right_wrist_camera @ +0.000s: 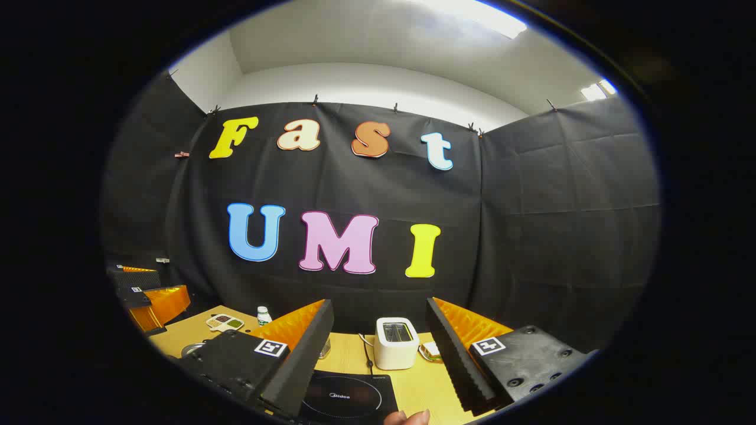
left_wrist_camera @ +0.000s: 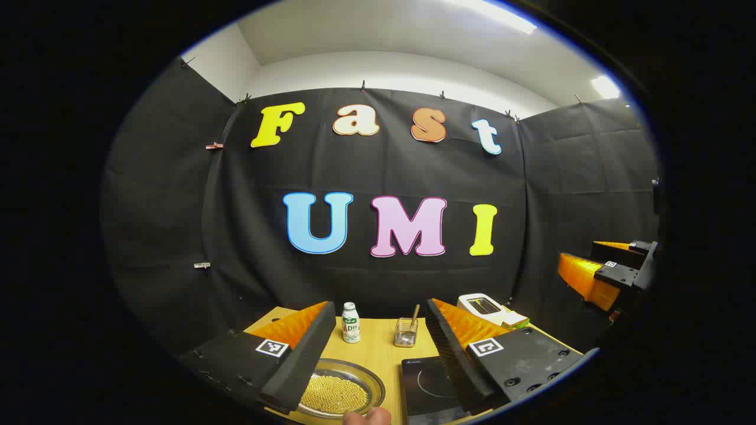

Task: First push the handle of the pot to place it horizontally, then grasp the pot with both hands and set it on the induction cooktop.

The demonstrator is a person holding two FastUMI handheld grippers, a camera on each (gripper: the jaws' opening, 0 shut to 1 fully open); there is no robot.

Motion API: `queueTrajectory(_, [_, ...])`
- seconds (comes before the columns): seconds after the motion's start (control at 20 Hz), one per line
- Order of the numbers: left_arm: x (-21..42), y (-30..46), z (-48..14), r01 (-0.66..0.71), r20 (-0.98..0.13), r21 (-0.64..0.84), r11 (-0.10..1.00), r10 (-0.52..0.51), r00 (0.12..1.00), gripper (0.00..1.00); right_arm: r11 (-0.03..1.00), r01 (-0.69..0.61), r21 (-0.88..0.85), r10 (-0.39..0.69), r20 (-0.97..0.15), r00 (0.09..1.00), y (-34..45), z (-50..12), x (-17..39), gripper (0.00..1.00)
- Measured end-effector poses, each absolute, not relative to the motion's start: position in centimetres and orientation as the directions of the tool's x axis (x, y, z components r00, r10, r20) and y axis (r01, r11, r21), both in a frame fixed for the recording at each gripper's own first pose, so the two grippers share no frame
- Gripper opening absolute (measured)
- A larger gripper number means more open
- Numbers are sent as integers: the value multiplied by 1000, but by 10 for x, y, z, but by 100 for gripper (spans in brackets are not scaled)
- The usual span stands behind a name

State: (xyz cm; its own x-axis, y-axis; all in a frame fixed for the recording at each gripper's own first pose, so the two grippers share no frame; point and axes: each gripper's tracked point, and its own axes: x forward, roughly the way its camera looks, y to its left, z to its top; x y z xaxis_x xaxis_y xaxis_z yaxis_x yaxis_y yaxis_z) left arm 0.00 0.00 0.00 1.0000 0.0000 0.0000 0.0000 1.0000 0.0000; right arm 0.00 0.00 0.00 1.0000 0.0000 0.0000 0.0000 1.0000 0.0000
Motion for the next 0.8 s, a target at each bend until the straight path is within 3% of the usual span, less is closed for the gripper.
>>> queueTrajectory(0.8, [-8, 8, 4, -12, 24, 8, 1000, 12, 1000, 95, 1000, 6, -19, -6, 22, 1000, 3, 4, -11, 98])
